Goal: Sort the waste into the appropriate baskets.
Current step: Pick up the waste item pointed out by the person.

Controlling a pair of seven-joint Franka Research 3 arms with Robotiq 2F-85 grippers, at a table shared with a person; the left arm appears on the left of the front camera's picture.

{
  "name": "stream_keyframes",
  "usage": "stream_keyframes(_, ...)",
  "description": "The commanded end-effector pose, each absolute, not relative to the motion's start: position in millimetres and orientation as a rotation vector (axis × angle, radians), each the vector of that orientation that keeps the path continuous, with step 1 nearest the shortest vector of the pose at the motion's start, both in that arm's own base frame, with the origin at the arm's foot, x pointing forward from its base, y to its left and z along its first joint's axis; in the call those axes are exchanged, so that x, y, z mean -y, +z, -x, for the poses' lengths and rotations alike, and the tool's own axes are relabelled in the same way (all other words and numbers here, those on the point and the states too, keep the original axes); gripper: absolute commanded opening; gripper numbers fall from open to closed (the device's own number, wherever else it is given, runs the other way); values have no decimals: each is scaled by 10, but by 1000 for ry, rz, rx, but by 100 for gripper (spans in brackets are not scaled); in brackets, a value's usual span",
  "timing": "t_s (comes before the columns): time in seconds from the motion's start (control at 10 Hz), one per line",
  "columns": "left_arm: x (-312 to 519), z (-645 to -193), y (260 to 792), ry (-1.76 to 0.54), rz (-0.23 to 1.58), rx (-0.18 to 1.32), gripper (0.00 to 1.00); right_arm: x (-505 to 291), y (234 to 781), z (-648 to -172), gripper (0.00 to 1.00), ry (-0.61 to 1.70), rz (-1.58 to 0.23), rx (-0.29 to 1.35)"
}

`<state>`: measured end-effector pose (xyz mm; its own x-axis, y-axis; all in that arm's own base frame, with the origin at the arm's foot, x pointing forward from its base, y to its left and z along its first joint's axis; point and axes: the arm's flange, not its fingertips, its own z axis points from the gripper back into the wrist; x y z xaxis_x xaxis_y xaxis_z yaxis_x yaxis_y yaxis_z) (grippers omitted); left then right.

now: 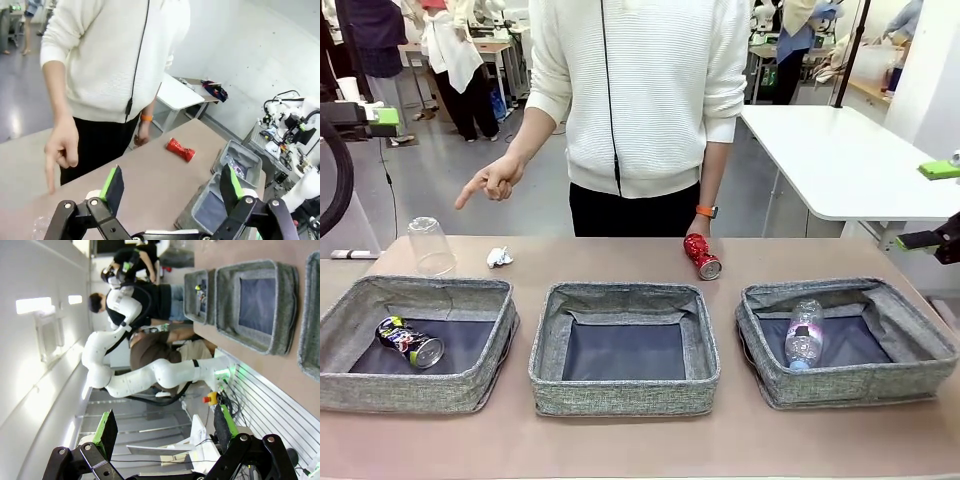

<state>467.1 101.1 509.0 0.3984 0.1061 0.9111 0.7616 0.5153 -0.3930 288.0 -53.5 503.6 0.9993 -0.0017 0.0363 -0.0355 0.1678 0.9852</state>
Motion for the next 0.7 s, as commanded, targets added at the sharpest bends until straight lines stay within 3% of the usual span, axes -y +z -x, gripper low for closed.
stream_keyframes(0.0, -980, -4638, 5066, -474, 940, 1047, 100, 544, 5074, -2891, 100, 40, -1417, 43)
stream_keyframes(0.2, -1013, -4671, 5069, -500, 956, 1089, 100, 544, 5074, -2891, 100, 40, -1417, 43)
stream_keyframes(0.3, -1131, -4807, 5007, -661, 841, 1187, 100, 544, 5074, -2891, 100, 40, -1417, 43)
stream_keyframes(0.4, -1411, -5039, 4737, -793, 743, 1268, 100, 544, 5074, -2891, 100, 40, -1417, 43)
stream_keyframes(0.6, -1799, -5089, 4137, -880, 615, 1265, 100, 544, 5074, -2891, 100, 40, -1417, 43)
